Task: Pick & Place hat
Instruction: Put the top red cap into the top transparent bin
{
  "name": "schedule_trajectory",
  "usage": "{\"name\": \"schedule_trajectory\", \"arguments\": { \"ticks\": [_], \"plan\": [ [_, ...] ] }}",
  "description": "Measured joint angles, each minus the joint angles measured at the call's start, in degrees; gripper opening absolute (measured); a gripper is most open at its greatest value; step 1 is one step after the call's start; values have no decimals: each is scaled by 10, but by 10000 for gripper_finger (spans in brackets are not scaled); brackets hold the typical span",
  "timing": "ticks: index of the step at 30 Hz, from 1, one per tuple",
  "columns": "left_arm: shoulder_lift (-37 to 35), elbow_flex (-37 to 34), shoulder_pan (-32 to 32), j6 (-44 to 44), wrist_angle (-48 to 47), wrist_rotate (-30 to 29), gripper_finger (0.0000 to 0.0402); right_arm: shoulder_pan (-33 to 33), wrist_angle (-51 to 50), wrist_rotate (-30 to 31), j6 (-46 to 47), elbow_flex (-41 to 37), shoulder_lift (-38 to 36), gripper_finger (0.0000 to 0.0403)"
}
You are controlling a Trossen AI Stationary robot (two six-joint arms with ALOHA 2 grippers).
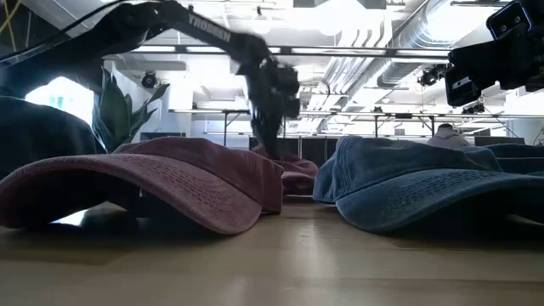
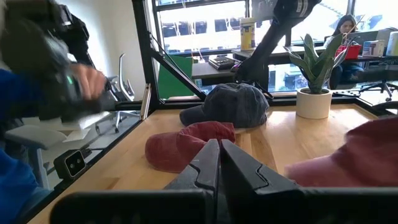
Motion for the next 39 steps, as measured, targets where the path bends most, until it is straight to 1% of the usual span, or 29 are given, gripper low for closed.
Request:
{"name": "schedule_trajectory", "arguments": {
  "ticks": [1,2,3,4,6,7,9,10,11,13,15,17,19,21,24,28,31,33,35,39],
  "plan": [
    [-1,25,-6,0,-18,-33,19,0,0,0,0,0,0,12],
    [-19,22,-14,0,-10,-62,12,0,0,0,0,0,0,12],
    [-51,-7,-22,16,13,-91,8,0,0,0,0,0,0,12],
    [-77,-22,-31,37,15,-117,6,0,0,0,0,0,0,12],
    [-112,-33,-62,74,32,-185,8,0,0,0,0,0,0,12],
    [-128,-37,-76,79,33,-216,8,0,0,0,0,0,0,12],
    [-144,-42,-112,81,11,-268,4,0,0,0,0,0,0,12],
    [-145,-41,-131,82,22,-289,4,0,0,1,0,0,0,12],
    [-146,-41,-148,82,29,-296,3,0,0,1,0,0,0,12],
    [-146,-56,-178,69,19,-292,3,0,0,1,0,0,2,12],
    [-146,-90,-204,46,31,-266,2,0,0,1,0,0,4,12],
    [-146,-146,-230,29,59,-226,2,0,0,2,0,0,6,12],
    [-144,-208,-258,18,110,-188,2,0,0,2,0,0,5,12],
    [-144,-265,-287,8,147,-167,2,0,0,2,0,0,5,12],
    [-144,-331,-315,-32,196,-155,1,0,0,2,0,0,5,12],
    [-144,-389,-303,-86,252,-130,2,0,0,2,0,0,5,12],
    [-144,-404,-281,-100,260,-114,14,0,0,2,0,0,5,12],
    [-144,-404,-264,-106,260,-95,33,0,0,2,0,0,5,12],
    [-144,-404,-247,-105,259,-59,58,0,0,2,0,0,5,12],
    [-155,-391,-223,-98,232,41,118,0,0,2,0,0,5,12]
  ]
}}
